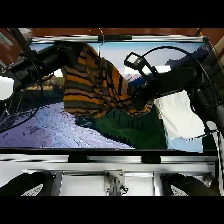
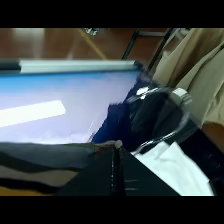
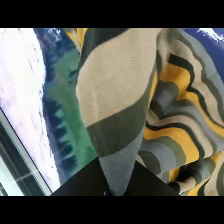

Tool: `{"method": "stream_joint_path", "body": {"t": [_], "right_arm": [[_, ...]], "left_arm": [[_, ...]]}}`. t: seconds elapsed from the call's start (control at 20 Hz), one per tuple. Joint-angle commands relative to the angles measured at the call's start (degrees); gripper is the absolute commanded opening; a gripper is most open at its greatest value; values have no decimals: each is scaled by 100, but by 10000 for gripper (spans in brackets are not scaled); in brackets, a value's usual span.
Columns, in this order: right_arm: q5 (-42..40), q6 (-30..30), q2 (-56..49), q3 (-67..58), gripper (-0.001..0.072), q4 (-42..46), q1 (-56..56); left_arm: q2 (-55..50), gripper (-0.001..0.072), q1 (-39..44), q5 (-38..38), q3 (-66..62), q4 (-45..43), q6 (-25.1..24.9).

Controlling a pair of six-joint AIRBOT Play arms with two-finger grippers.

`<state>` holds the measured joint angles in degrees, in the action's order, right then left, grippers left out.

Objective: Fold the shirts.

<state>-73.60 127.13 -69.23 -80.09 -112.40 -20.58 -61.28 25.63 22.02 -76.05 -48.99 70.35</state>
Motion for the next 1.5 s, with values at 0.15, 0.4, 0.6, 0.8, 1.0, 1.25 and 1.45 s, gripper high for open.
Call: {"method": "stream_joint_path", "body": {"t": [0.15, 0.4, 0.6, 0.8, 1.0, 1.25, 1.45], "right_arm": [[190, -531, 17, -219, 49, -55, 48], [127, -990, 17, -1294, 48, -66, 527], [-9, -1172, 17, -1681, 48, -118, 476], [-7, -1679, 17, -2122, 48, 188, 481], [94, -2570, 17, -3036, 48, 455, 966], [275, -3733, 68, -3882, 48, 1539, 2439], [-129, -3851, 111, -3882, 49, 2315, 3711]], "left_arm": [[22, 39, 122, 138, -538, -358, -221], [13, 39, -334, 929, -538, -608, -221], [-101, 260, -61, 232, -540, -588, -717], [-22, 485, -2, -151, -566, -608, -837], [46, 484, 0, -295, -678, -612, -837], [55, 482, 2, -190, -680, -608, -813], [48, 481, 0, 334, -678, -608, -813]]}}
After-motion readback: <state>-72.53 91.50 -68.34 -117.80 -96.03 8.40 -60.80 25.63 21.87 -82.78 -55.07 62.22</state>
